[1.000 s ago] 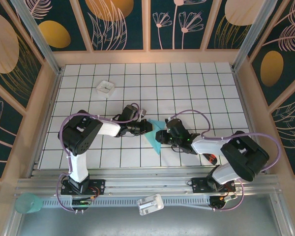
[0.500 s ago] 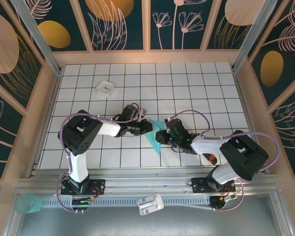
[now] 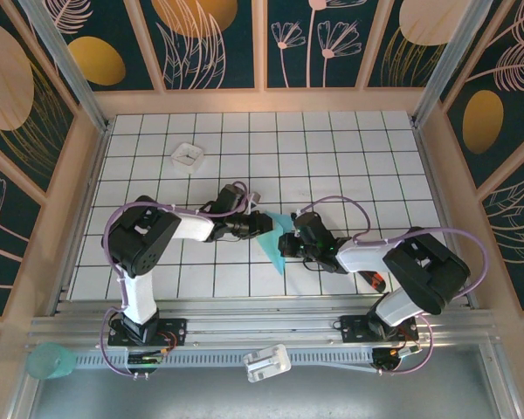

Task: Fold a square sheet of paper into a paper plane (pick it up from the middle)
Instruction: Turn over the paper at the center of the table.

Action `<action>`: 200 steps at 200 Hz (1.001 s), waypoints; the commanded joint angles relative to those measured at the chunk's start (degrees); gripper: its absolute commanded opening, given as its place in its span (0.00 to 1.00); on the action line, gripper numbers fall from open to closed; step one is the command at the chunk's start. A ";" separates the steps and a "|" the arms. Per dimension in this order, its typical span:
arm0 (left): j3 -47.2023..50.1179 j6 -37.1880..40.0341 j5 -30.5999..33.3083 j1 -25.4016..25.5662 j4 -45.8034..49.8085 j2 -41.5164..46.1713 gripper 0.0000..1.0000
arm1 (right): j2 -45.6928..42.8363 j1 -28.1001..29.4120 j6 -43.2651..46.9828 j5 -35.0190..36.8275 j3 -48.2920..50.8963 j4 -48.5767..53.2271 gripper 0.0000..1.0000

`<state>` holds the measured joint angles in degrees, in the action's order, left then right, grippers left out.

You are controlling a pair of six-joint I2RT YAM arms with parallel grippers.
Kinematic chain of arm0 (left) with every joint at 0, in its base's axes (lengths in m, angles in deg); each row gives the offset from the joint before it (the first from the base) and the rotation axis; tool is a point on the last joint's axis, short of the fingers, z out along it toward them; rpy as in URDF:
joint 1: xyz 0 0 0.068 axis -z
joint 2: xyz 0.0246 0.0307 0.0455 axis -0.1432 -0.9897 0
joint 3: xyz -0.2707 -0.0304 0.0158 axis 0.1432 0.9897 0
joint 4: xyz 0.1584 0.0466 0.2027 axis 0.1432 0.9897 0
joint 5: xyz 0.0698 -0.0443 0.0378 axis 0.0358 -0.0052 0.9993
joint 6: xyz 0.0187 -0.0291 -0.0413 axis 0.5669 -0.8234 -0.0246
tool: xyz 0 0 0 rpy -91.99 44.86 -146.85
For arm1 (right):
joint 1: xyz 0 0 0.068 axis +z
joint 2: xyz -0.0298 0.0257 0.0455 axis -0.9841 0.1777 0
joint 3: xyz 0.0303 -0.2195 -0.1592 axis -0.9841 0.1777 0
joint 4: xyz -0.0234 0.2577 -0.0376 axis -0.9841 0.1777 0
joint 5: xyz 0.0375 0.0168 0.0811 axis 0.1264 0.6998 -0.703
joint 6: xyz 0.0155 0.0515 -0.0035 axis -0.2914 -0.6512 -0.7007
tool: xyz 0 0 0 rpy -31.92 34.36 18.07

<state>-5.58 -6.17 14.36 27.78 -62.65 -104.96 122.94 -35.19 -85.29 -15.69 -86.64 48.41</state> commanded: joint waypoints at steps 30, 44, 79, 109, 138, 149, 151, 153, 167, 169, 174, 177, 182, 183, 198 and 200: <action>1.43 -1.16 1.29 -5.92 2.24 14.86 0.40 | -12.64 -1.33 9.37 13.12 -7.52 25.50 0.00; 2.94 -0.65 2.80 -8.26 3.42 18.42 0.41 | -14.10 -0.93 11.77 20.17 -12.39 35.11 0.00; 4.37 1.28 5.35 -13.52 7.18 23.13 0.43 | -11.51 2.52 13.67 41.23 -24.29 54.22 0.00; 5.64 1.04 5.56 -17.27 7.68 24.69 0.43 | -5.09 4.87 10.03 56.02 -32.31 66.03 0.00; 6.70 1.22 6.51 -19.63 8.20 25.65 0.43 | 2.43 7.95 5.34 62.56 -37.62 73.50 0.00; 7.06 1.29 6.96 -20.36 8.38 25.75 0.43 | 6.10 9.66 4.08 63.04 -39.00 74.89 0.00; 7.11 1.34 6.99 -20.47 8.40 25.75 0.43 | 6.89 10.01 3.59 63.19 -39.24 75.21 0.00; 7.15 1.39 7.09 -20.57 8.39 25.73 0.43 | 7.64 10.29 3.11 63.27 -39.50 75.58 0.00; 7.33 1.72 7.44 -21.37 8.74 25.78 0.43 | 13.34 12.49 0.11 63.35 -41.14 77.87 0.00; 7.33 1.73 7.55 -21.47 8.78 25.76 0.43 | 14.19 12.73 -0.28 63.33 -41.55 78.18 0.00; 7.46 1.88 7.69 -21.65 8.82 25.74 0.43 | 16.15 13.67 -1.32 63.17 -42.30 78.75 0.00; 7.50 2.00 7.81 -21.81 8.82 25.71 0.43 | 17.56 14.14 -1.76 63.00 -42.81 79.15 0.00; 7.51 2.24 7.89 -21.85 8.96 25.71 0.43 | 19.63 15.09 -2.64 62.69 -43.61 79.58 0.00; 7.51 2.28 7.93 -21.86 9.02 25.70 0.43 | 19.84 15.32 -2.79 62.66 -43.78 79.65 0.00; 7.36 3.16 8.52 -22.08 9.75 25.65 0.44 | 25.69 17.73 -4.39 61.51 -46.38 80.07 0.00; 7.34 3.25 8.68 -22.16 9.91 25.66 0.44 | 26.36 18.02 -4.53 61.36 -46.71 80.07 0.00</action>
<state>1.39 -5.28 21.60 6.27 -54.54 -80.42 142.22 -20.72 -83.35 43.50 -129.61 122.72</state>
